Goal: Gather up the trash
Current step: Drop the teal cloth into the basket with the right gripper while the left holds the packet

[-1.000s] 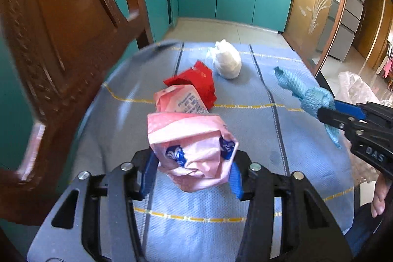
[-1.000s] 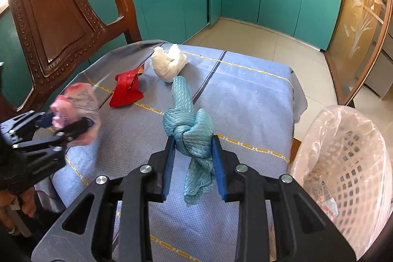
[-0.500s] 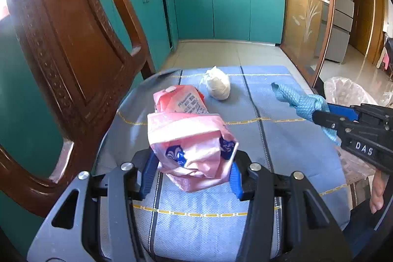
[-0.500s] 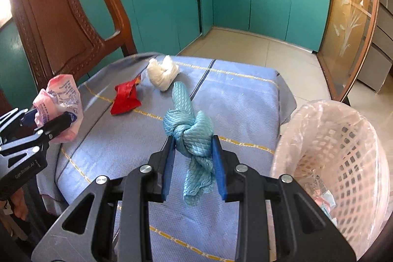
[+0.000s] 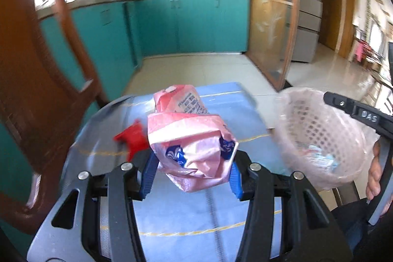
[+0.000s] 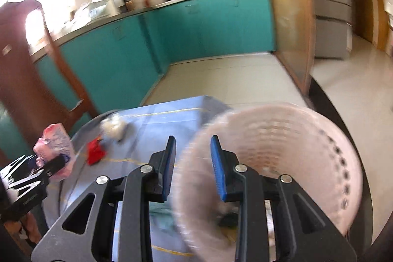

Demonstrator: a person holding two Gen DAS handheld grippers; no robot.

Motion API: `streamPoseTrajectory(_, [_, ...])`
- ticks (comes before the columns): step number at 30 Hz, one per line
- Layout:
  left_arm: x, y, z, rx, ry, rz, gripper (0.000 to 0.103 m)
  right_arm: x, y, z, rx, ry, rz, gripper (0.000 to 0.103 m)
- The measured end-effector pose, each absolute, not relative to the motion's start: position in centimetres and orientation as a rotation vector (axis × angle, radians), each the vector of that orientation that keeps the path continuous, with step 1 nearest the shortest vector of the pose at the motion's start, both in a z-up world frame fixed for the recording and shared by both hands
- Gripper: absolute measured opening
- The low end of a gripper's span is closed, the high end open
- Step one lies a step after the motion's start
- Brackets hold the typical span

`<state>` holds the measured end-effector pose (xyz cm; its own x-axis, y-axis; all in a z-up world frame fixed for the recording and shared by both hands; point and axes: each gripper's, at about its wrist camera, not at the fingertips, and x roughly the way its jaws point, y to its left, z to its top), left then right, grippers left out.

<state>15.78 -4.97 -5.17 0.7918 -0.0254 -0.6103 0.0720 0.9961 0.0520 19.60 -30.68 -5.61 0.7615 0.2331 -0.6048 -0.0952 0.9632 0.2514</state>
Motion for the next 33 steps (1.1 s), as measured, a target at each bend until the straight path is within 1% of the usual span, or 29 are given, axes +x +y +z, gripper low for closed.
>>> streamPoseTrajectory(4, [16.6,-7.6,-5.0,0.102,0.642,-0.108,0.050,19.1,-32.6,-6.3,0.248,0.697,0.163,0.030])
streamPoseTrajectory(7, [16.9,-7.6,-5.2,0.106,0.644,-0.087,0.050,18.4,-29.1,-6.1,0.136,0.683,0.300,0.030])
streamPoseTrajectory(8, [17.0,-7.1,-5.2,0.103,0.647,-0.072,0.050,18.4,-27.8,-6.3,0.109,0.695,0.340,0.033])
streamPoseTrajectory(9, [17.2,-6.0,-5.3,0.089,0.648,-0.041,0.050,18.6,-25.7,-7.0,0.071,0.726,0.393,0.040])
streamPoseTrajectory(11, [17.4,-3.7,-5.1,0.051,0.650,0.024,0.050,19.2,-22.3,-8.2,0.006,0.788,0.465,0.045])
streamPoseTrajectory(14, [17.3,-0.1,-4.8,-0.002,0.659,0.088,0.050,19.9,-16.8,-11.0,-0.184,0.887,0.504,0.053])
streamPoseTrajectory(17, [16.8,1.8,-4.6,-0.005,0.657,0.123,0.050,20.7,-13.7,-13.7,-0.306,0.965,0.484,0.056])
streamPoseTrajectory(20, [16.2,2.1,-4.8,0.000,0.661,0.118,0.050,21.0,-13.3,-14.2,-0.351,0.968,0.435,0.057])
streamPoseTrajectory(22, [16.1,2.2,-4.9,0.003,0.667,0.110,0.050,21.1,-13.4,-14.1,-0.344,0.966,0.433,0.056])
streamPoseTrajectory(23, [16.1,2.2,-4.9,0.002,0.669,0.108,0.050,21.1,-13.4,-14.1,-0.352,0.962,0.423,0.053])
streamPoseTrajectory(24, [16.0,2.2,-5.0,0.000,0.671,0.107,0.050,21.0,-13.7,-14.3,-0.358,0.959,0.411,0.044])
streamPoseTrajectory(27, [15.9,2.3,-5.1,-0.005,0.672,0.108,0.050,21.0,-14.2,-14.0,-0.328,0.949,0.417,0.032])
streamPoseTrajectory(29, [15.7,2.3,-5.2,-0.007,0.674,0.109,0.050,20.9,-14.8,-13.5,-0.293,0.933,0.421,0.029])
streamPoseTrajectory(33, [15.7,2.1,-5.3,-0.005,0.683,0.106,0.050,20.3,-16.3,-11.3,-0.215,0.847,0.413,0.028])
